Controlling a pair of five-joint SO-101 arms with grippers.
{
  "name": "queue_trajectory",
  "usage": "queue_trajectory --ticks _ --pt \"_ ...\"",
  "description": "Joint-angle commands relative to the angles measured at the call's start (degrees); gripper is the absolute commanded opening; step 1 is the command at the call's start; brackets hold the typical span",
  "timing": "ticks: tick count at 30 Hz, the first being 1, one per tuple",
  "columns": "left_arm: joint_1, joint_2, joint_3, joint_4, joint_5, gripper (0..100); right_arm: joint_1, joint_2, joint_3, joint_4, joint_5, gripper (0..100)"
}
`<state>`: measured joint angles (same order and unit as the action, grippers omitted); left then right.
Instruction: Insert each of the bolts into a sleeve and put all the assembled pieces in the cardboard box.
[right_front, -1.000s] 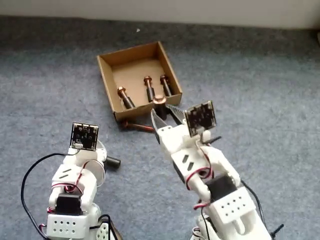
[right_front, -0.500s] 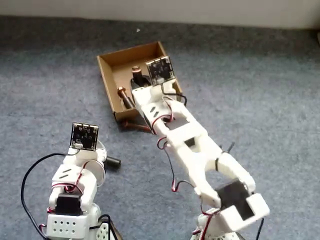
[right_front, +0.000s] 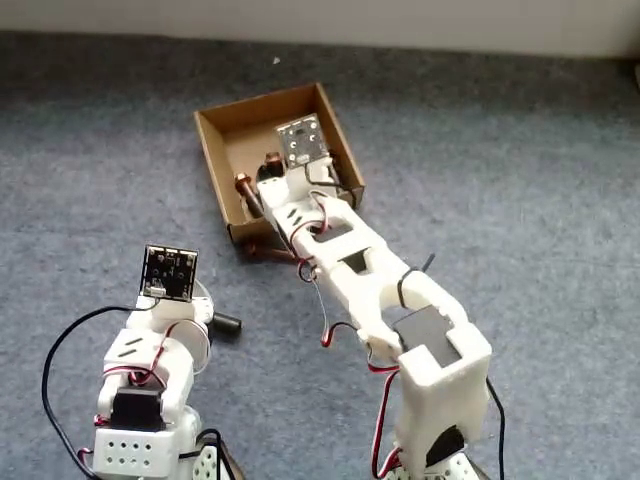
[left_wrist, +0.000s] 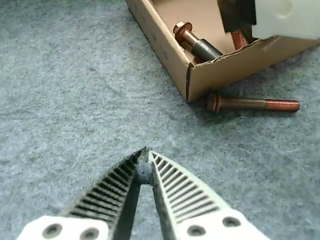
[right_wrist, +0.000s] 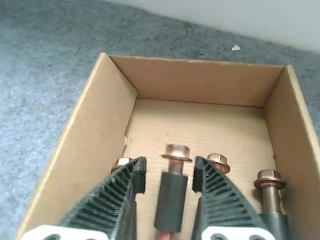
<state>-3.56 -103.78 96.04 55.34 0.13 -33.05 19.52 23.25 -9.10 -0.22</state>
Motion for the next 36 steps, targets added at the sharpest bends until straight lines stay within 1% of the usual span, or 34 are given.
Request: queue_trajectory --ticks 1,5,7,11,14,16,19,22,24,29,32,36 --pt "-0.8 -0.1 1.0 -0.2 -0.6 1 0.9 -2.3 -2.7 5.4 0.5 15.9" --pt "-0.9 -0.1 1.0 -0.2 -0.6 1 0.9 -10.2 -2.3 10.8 0.6 15.9" --pt "-1.4 -0.2 1.0 -0.2 -0.6 1 0.9 -16.1 -0.8 15.4 0.6 15.9" --pt "-5.3 -0.4 0.9 -0.5 -0.6 1 0.9 -29.1 4.9 25.7 0.6 15.9" --pt "-7.7 -0.4 0.3 -0.6 -0.6 1 0.7 -37.5 10.2 31.4 0.6 15.9" --pt "-9.4 -0.4 -0.1 -0.6 -0.6 1 0.4 -41.9 14.8 33.2 0.6 15.9" --pt "-12.3 -0.4 -1.7 -0.6 -0.6 1 -2.2 -45.9 22.2 33.2 0.6 15.9" --pt "-14.8 -0.4 -2.4 -0.8 -0.6 1 -6.6 -47.5 27.1 33.2 0.6 15.9" --pt "-16.0 -0.4 -2.1 -2.6 -0.6 1 -9.9 -47.5 29.2 33.2 0.4 15.9" --pt "-17.1 -0.3 -0.7 -5.5 -0.5 1 -18.2 -45.2 30.3 33.4 0.5 15.9" --pt "-17.1 -0.3 -0.7 -5.5 -0.5 1 -20.0 -40.7 29.8 33.2 0.5 16.3" --pt "-16.8 -0.3 -0.7 -5.5 -0.5 1 -20.2 -34.3 23.4 33.4 0.6 16.3"
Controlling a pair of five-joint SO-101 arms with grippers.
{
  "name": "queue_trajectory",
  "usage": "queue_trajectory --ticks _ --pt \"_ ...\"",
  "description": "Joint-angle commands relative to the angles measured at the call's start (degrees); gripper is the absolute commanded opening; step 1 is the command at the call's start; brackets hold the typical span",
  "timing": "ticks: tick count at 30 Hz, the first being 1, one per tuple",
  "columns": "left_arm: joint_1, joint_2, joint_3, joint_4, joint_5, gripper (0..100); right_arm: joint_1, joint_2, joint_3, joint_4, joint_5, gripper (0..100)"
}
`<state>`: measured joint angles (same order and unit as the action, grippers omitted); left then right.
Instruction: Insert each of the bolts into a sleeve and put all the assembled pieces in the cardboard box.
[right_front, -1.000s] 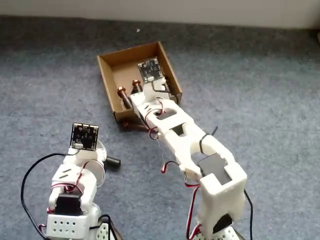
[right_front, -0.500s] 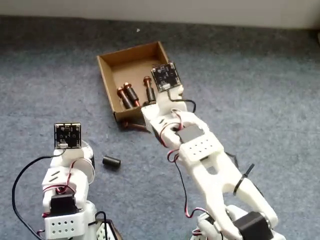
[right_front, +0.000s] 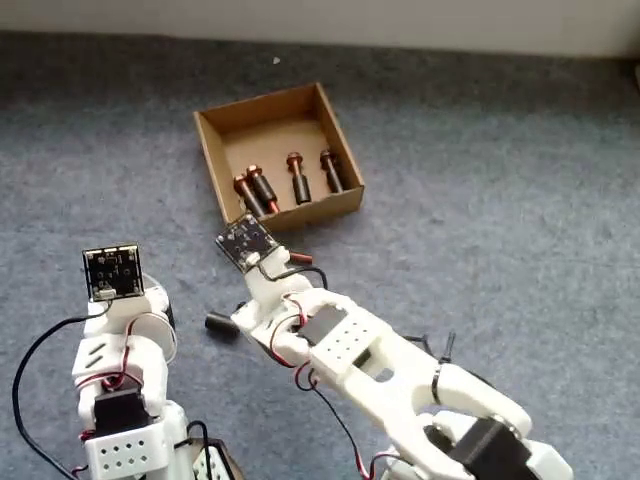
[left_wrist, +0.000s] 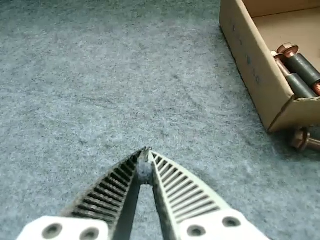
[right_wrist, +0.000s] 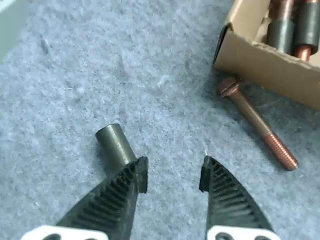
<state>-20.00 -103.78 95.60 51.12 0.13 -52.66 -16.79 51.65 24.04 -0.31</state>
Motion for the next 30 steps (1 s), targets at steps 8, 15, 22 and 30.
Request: queue_trajectory --ticks 8,15,22,30 --pt "-0.4 -0.3 -0.2 -1.3 -0.5 1 -5.7 11.1 -9.7 0.2 0.8 16.3" --pt "-0.4 -0.3 -0.1 -1.3 -0.5 1 -6.3 10.5 -9.6 0.2 0.8 16.3" --pt "-0.4 -0.3 -0.1 -1.3 -0.5 1 -6.6 5.8 -9.3 0.3 0.8 16.2" --pt "-0.5 -0.3 -0.1 -1.3 -0.5 1 -7.3 7.7 -9.5 0.1 0.8 16.0"
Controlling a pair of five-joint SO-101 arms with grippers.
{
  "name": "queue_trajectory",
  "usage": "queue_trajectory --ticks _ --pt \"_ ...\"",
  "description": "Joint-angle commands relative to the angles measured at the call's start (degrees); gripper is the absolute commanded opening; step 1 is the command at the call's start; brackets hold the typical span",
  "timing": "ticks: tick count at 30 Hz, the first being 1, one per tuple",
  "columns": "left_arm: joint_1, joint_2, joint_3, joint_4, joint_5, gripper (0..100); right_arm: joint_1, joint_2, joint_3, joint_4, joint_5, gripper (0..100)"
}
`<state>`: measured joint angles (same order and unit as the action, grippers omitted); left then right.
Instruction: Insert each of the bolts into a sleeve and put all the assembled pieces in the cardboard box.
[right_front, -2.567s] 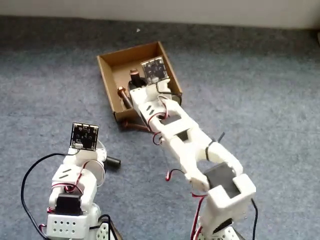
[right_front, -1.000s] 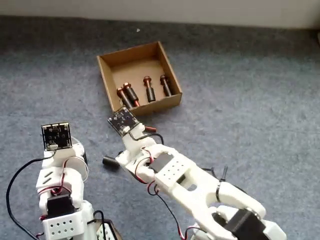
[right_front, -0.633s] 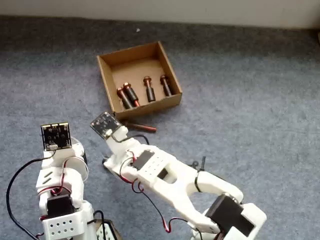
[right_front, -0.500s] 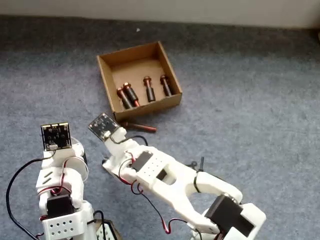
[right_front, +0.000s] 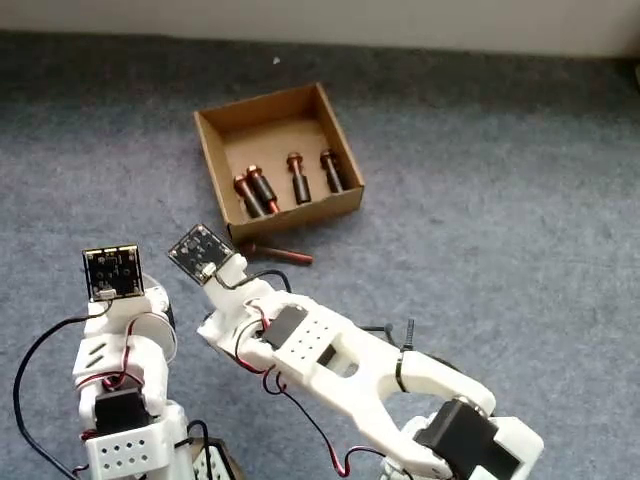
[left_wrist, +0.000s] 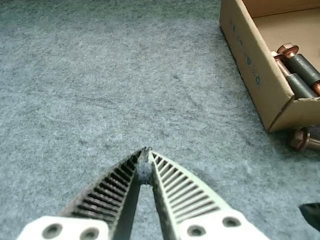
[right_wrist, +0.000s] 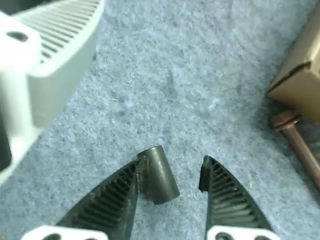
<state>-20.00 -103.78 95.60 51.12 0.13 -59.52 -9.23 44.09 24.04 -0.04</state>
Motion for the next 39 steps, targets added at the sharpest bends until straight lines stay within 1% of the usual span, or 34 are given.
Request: queue_trajectory --ticks 1,8,30,32,35,39 --pt "-0.6 -0.3 -0.1 -1.3 -0.5 1 -0.4 1.3 -2.0 0.1 0.5 16.0" --pt "-0.4 -0.5 0.7 -1.4 -0.6 1 -0.3 6.5 -2.1 0.1 0.5 15.9" --pt "-0.6 -0.4 1.1 -2.7 -0.6 1 0.6 7.0 -1.6 0.0 0.5 15.5" --pt "-0.6 -0.4 1.1 -2.7 -0.6 1 0.6 7.0 -1.5 0.0 0.5 11.3" --pt "-0.6 -0.4 1.1 -2.7 -0.6 1 0.6 7.0 -1.5 0.0 0.6 0.7" --pt "-0.6 -0.4 1.1 -2.8 -0.6 1 0.7 7.0 -1.0 0.2 4.7 0.5"
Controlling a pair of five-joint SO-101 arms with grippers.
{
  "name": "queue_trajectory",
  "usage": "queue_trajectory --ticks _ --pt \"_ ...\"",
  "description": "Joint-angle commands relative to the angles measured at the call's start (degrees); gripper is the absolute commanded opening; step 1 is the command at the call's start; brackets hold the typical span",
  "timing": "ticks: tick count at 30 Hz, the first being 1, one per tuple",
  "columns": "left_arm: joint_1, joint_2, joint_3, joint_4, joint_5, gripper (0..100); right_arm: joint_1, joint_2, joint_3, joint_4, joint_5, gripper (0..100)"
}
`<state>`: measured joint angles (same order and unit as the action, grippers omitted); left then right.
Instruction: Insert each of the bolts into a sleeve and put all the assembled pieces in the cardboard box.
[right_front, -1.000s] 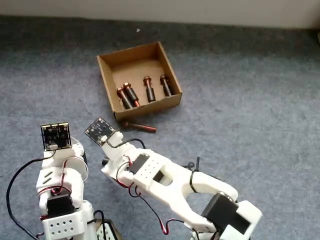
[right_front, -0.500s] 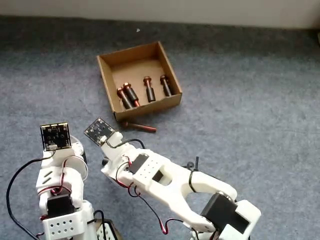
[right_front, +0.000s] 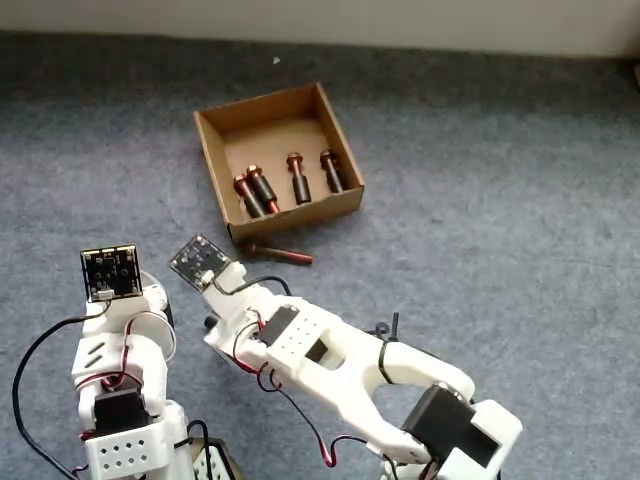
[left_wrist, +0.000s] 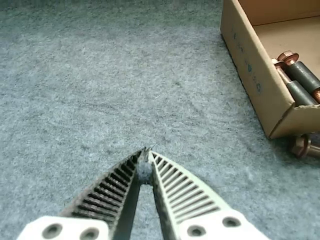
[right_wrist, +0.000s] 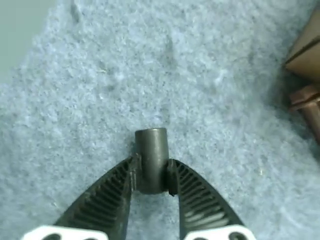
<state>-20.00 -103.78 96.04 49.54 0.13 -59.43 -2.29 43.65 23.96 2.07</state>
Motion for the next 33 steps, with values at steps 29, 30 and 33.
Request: queue_trajectory --ticks 29,30,33 --pt "-0.6 -0.4 0.7 -1.2 -0.6 1 13.1 -16.7 8.0 24.6 13.3 4.8" --pt "-0.6 -0.4 0.7 -1.2 -0.6 1 13.1 -16.7 8.4 24.6 13.0 7.0" --pt "-0.6 -0.4 0.7 -1.2 -0.6 1 13.1 -16.7 9.6 24.5 10.4 10.1"
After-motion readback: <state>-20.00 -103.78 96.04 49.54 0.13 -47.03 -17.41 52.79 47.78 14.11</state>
